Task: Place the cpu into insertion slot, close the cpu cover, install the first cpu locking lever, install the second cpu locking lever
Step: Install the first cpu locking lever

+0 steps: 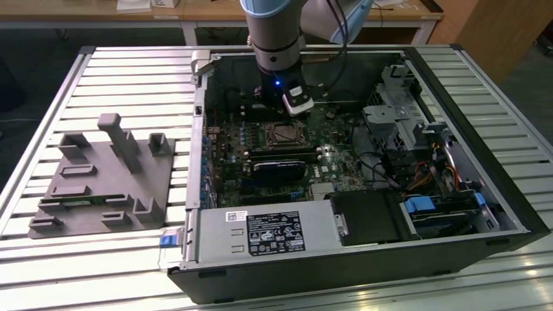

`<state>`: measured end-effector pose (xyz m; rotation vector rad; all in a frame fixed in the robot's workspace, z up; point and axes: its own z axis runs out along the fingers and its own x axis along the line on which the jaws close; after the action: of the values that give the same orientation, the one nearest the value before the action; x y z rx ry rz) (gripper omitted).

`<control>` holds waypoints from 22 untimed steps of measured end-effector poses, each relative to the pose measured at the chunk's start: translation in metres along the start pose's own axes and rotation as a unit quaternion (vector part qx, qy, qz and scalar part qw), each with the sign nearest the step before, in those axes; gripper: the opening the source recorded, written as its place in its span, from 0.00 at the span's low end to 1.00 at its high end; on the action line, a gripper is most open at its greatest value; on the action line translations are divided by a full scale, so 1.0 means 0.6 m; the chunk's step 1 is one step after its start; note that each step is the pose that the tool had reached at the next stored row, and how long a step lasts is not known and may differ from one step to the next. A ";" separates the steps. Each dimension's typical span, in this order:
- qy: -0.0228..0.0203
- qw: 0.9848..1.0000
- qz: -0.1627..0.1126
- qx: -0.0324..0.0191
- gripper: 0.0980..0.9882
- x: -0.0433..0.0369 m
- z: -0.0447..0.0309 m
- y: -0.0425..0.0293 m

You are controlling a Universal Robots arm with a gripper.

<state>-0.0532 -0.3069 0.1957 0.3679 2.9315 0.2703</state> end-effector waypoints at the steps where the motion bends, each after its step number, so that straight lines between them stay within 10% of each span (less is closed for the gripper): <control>1: 0.000 1.000 0.000 0.000 0.01 0.000 0.000 0.000; 12: -0.001 1.000 0.003 0.001 0.01 0.000 0.006 -0.002; 16: 0.002 1.000 0.005 -0.011 0.01 0.000 0.006 -0.002; 22: 0.002 1.000 0.006 -0.012 0.01 0.000 0.003 -0.001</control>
<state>-0.0529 -0.3071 0.1941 0.3809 2.9285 0.3074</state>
